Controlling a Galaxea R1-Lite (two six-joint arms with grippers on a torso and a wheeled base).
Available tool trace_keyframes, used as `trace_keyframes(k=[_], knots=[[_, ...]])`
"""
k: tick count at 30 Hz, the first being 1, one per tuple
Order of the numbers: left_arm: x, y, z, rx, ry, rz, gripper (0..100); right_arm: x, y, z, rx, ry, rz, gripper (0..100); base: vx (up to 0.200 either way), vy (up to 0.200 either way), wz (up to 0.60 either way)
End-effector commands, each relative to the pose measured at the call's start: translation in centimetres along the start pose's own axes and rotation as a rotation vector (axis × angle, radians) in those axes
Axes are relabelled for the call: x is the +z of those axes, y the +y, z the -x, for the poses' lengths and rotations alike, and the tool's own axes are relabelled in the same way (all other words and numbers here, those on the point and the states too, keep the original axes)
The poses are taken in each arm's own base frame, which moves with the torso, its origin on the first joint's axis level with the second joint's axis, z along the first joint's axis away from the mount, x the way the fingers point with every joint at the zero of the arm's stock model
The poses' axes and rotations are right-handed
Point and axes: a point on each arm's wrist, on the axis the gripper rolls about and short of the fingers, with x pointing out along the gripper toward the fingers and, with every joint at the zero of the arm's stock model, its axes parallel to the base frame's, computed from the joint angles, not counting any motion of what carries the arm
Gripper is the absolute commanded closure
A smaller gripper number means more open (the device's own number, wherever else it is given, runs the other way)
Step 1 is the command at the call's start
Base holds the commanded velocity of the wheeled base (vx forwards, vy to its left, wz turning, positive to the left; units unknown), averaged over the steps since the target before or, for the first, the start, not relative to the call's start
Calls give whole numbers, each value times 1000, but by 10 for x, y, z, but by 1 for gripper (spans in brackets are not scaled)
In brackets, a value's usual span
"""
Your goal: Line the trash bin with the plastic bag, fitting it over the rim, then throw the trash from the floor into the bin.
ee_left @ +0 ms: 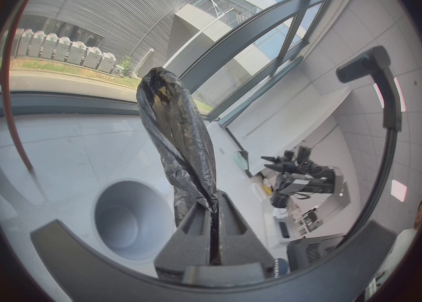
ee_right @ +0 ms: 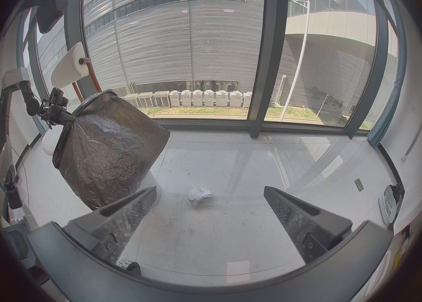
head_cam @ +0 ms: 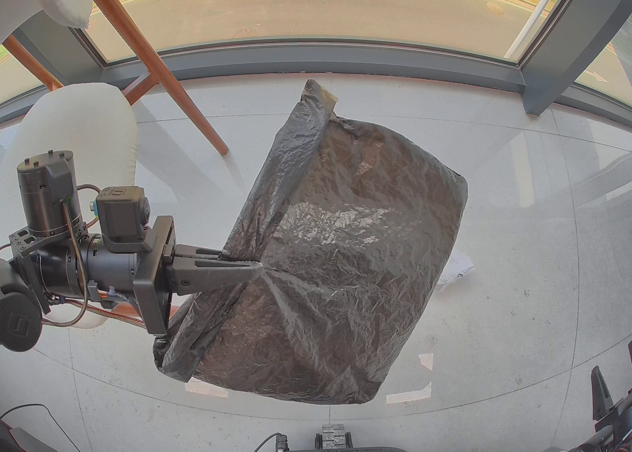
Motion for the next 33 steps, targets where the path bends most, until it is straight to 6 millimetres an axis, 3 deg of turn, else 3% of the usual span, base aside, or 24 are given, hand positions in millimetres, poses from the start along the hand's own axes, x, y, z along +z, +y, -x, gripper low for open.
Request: trace_keyframes(k=[1,8,12,17,23,27,33], knots=[[8,12,-2,45,-12,-25,100,-5,0,0,0,-1,1,0,0,0,0],[49,15,-2,91,-99,-147,100,-5,0,0,0,-1,1,0,0,0,0],[42,15,-3,96,-84,-162,100,-5,0,0,0,-1,1,0,0,0,0],[15,2,-5,118,-13,-239,100,-5,0,0,0,-1,1,0,0,0,0],[5,5,-8,262,55,-346,100,-5,0,0,3,-1,2,0,0,0,0],[10,-4,-18,309,75,-476,100,-5,0,0,-2,1,-1,0,0,0,0],[25,-2,-15,393,54,-526,100,-5,0,0,2,-1,-1,0,0,0,0]])
